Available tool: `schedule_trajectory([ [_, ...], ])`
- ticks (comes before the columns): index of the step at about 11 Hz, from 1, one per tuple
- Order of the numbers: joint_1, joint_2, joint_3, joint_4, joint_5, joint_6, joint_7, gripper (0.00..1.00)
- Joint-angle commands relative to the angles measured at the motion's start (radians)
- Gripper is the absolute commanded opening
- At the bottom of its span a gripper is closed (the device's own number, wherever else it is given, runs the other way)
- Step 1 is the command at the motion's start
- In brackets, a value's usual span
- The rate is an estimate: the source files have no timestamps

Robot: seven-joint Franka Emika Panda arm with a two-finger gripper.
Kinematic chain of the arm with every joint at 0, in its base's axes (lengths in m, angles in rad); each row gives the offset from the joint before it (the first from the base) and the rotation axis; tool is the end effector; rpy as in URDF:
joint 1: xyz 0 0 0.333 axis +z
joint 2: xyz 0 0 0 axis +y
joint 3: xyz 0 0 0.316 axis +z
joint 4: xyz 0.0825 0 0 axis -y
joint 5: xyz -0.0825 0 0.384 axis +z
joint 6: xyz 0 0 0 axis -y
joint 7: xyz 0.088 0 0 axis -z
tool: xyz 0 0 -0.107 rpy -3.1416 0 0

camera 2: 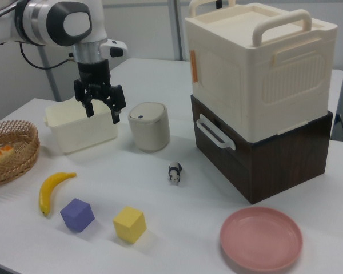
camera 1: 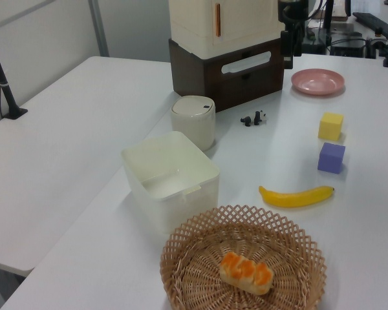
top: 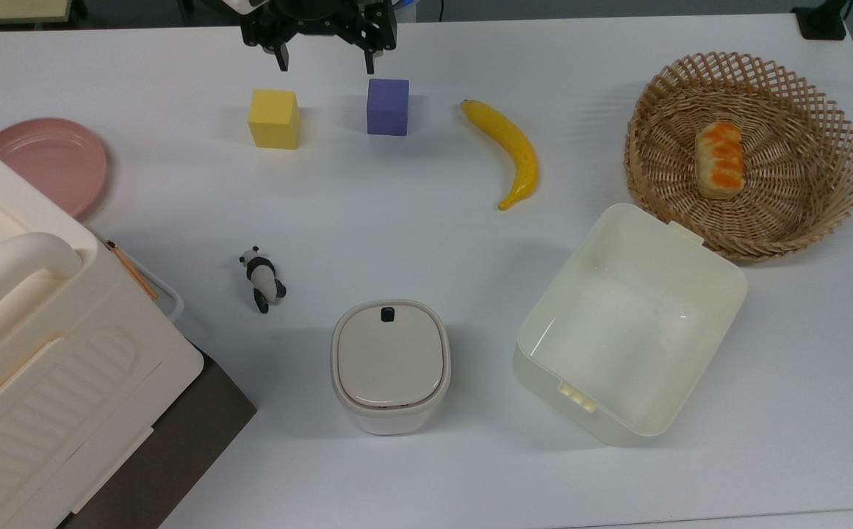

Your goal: Open the drawer

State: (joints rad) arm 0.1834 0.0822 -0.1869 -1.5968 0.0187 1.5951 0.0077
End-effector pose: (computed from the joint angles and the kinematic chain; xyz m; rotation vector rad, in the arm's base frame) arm 0.5772 0.0039 0.5685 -3.1357 0.0195 0.1294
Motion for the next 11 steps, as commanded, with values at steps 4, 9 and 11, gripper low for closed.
schedule_trajectory([
  [4,0.004,-0.009,0.0,-0.003,-0.006,-0.006,-0.011,1.0],
  [9,0.011,-0.007,0.003,-0.005,-0.011,-0.004,-0.005,1.0],
  [11,0.013,0.004,0.004,-0.006,-0.013,0.0,-0.011,1.0],
])
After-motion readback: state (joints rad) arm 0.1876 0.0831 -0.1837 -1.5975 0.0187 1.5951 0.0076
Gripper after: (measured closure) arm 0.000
